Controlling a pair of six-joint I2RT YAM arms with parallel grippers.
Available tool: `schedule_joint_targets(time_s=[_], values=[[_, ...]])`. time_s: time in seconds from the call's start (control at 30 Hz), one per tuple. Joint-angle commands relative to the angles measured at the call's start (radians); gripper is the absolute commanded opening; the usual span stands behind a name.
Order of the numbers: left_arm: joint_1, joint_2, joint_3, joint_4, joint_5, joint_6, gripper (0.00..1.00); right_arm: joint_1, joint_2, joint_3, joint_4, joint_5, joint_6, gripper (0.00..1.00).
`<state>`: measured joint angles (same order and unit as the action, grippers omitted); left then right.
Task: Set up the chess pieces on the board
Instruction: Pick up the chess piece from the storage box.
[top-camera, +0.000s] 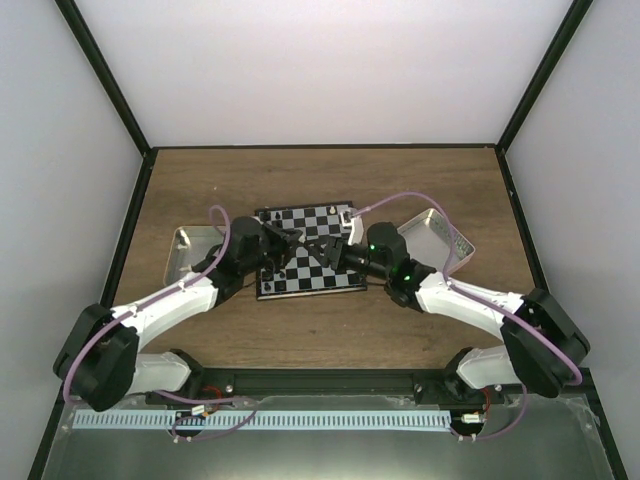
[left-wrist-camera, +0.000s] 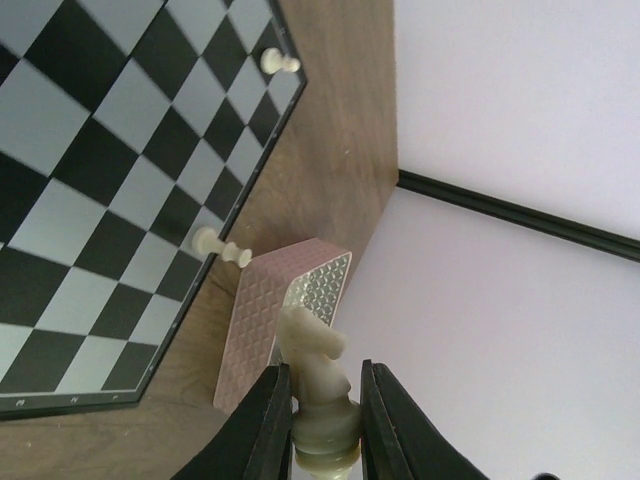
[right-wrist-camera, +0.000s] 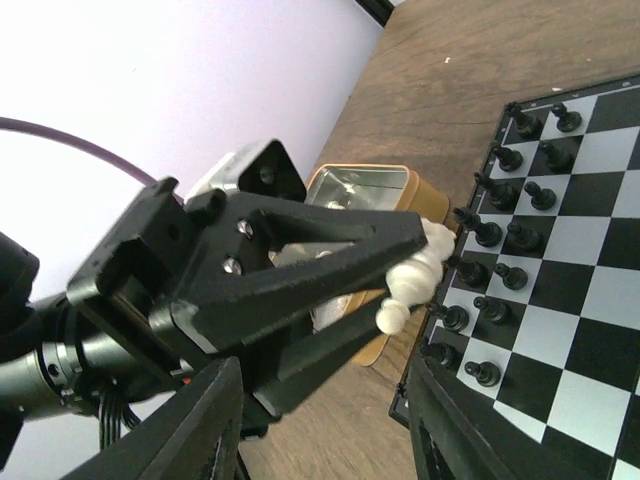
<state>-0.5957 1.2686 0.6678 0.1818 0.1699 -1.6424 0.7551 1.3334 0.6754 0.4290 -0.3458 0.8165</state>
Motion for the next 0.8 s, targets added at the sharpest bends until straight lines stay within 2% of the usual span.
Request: schedule_joint_targets(time_s=[0.0,0.13,0.23,0.47,0.77], values=[[-0.021,0.022,-0.013,0.055,0.015,-0.098,0.17,0.021,-0.002,0.054,-0.048,0.095,0.002,0.45],[-0.031,0.029,-0.008,0.052,-0.001,-0.103,0.17,0.022,-0.007,0.049,-0.111,0.164,0.005,0.44],[-0.04,0.033,0.017,0.003,-0.023,-0.089,0.16,0.022,-0.02,0.049,-0.119,0.166,-0.01,0.44],[-0.05,0.043,0.025,0.001,-0.036,-0.094,0.16,0.023,0.004,0.072,-0.122,0.145,-0.034,0.44],[-0.058,0.058,0.023,0.011,-0.032,-0.109,0.17,0.023,0.041,0.087,-0.109,0.118,-0.038,0.36]])
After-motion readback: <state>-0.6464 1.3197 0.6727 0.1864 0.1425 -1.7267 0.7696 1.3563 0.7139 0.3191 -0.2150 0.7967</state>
